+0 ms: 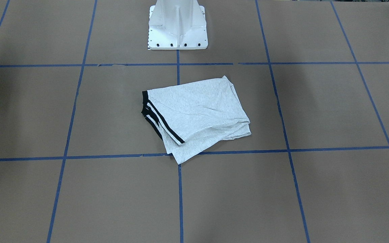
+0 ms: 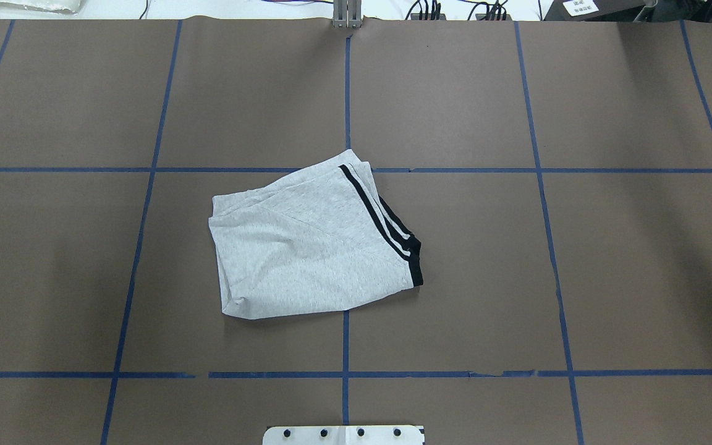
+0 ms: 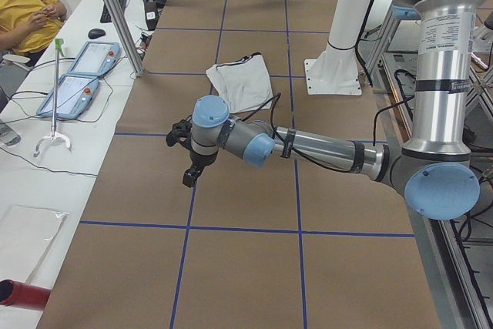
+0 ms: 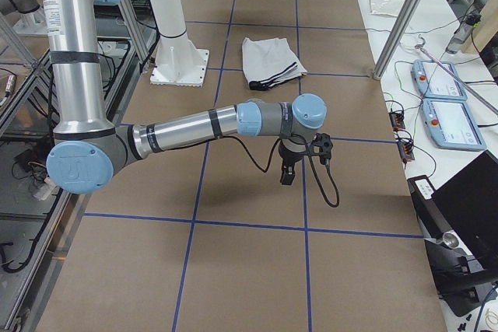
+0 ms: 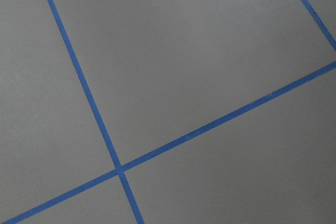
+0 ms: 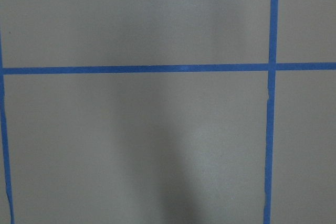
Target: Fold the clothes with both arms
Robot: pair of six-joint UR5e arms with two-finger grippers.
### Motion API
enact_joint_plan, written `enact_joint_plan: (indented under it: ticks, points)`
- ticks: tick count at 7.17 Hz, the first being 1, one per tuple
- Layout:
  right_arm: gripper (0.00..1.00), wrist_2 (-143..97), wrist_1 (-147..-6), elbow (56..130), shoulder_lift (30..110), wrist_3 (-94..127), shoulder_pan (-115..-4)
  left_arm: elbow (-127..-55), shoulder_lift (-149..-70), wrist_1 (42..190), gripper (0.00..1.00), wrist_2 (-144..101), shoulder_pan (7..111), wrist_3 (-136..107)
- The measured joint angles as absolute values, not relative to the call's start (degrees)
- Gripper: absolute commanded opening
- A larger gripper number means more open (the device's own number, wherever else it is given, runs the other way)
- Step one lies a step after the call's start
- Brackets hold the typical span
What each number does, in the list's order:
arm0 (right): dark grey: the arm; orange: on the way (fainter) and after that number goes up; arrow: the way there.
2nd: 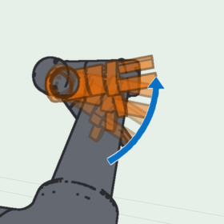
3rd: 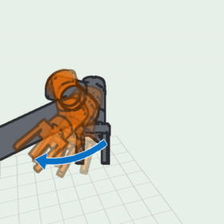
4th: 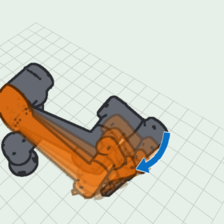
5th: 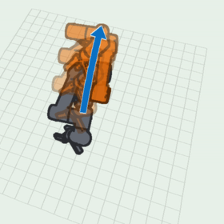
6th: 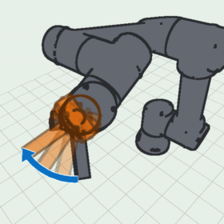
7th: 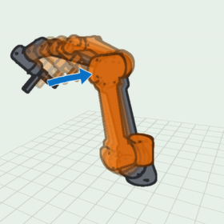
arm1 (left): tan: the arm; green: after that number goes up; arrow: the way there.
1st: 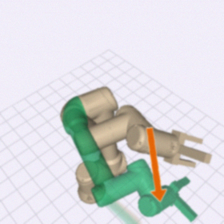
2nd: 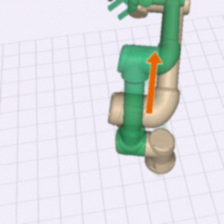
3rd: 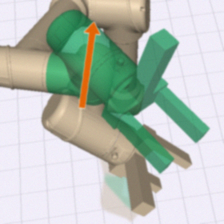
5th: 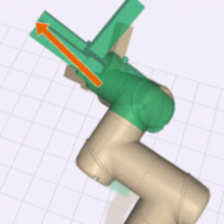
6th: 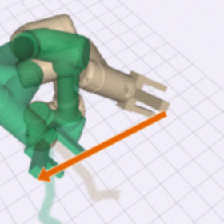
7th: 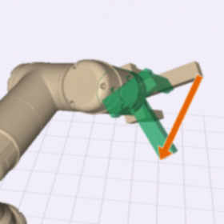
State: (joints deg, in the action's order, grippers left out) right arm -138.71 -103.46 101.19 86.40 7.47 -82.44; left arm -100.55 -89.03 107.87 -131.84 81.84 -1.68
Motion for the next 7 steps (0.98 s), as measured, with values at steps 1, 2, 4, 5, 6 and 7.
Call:
enact_joint_plan:
  ticks: [1,2,4,5,6,7]
  points:
    - [1.0,-138.9,-102.9,100.0,86.4,7.7,-82.4,-99.9,-89.0,108.0,1.0,-131.9,81.8,-2.4]
    - [1.0,-139.3,-101.4,98.0,86.3,7.8,-82.4,-98.7,-89.4,108.0,1.0,-131.9,81.7,-2.7]
    - [1.0,-139.6,-97.7,96.1,86.2,8.0,-82.7,-98.1,-89.4,108.2,1.0,-131.7,81.9,-2.8]
    - [1.0,-139.3,-97.0,95.9,86.6,8.1,-83.0,-98.5,-89.0,108.2,1.0,-131.6,82.1,-2.8]
    - [1.0,-138.2,-96.7,95.9,87.0,8.1,-83.3,-98.7,-88.6,108.2,1.0,-131.4,82.6,-2.7]
    - [1.0,-136.4,-96.7,95.8,87.3,8.1,-83.4,-98.7,-88.0,108.1,1.0,-131.4,83.0,-2.7]
